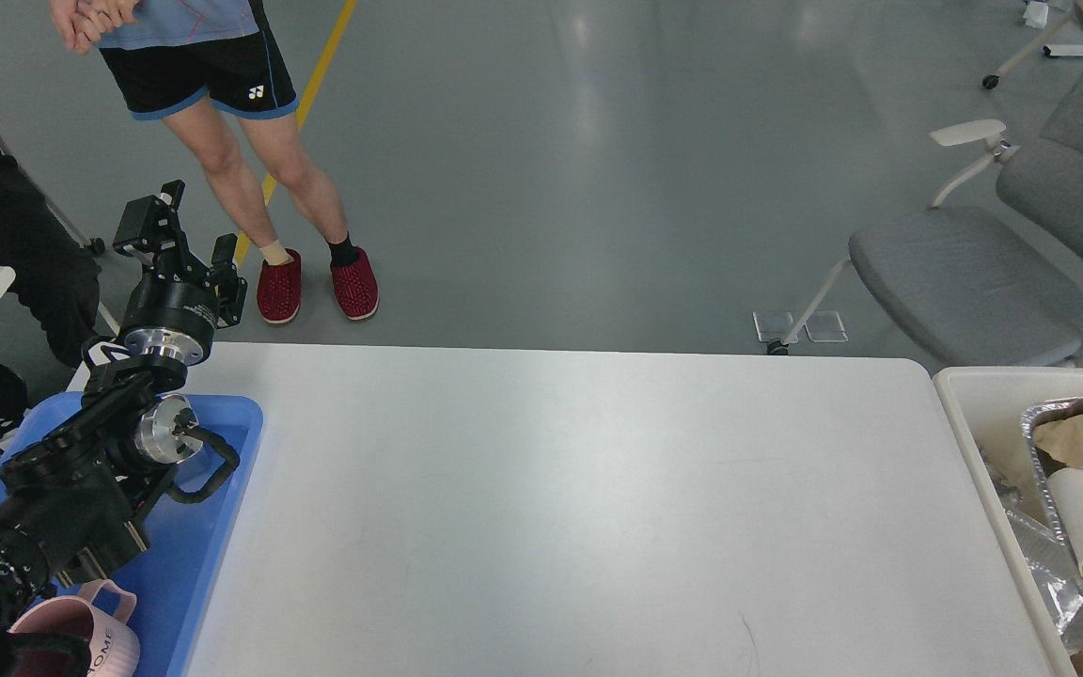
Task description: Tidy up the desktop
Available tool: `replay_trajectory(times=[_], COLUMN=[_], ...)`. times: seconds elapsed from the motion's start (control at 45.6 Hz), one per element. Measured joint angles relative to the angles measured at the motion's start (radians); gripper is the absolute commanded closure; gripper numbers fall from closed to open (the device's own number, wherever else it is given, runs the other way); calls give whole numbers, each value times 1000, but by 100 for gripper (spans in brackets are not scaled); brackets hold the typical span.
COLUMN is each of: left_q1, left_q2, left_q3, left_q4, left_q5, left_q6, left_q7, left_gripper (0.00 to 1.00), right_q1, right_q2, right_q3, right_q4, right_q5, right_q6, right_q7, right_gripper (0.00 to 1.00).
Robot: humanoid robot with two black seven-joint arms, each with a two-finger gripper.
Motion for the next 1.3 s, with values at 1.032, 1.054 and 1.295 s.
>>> replay_trajectory(times=[1.032,1.054,1.295], left_q1=[0,0,-1], left_q2=[-2,-2,-7], left_q3=[-25,-27,-45], left_q4=[-1,-1,-1], left_q5=[0,0,0], left_q6=[-1,-1,-2], left_q7=[-1,-1,-1], left_gripper=[13,13,13], right_q1=[155,172,380], right_q2=[33,41,166], right_q3=[352,359,400], right_q4=[19,20,53], right_q5=[18,18,19], right_q6=[-206,-205,-204], right_q7=[-32,-32,-32], right_gripper=[0,0,0])
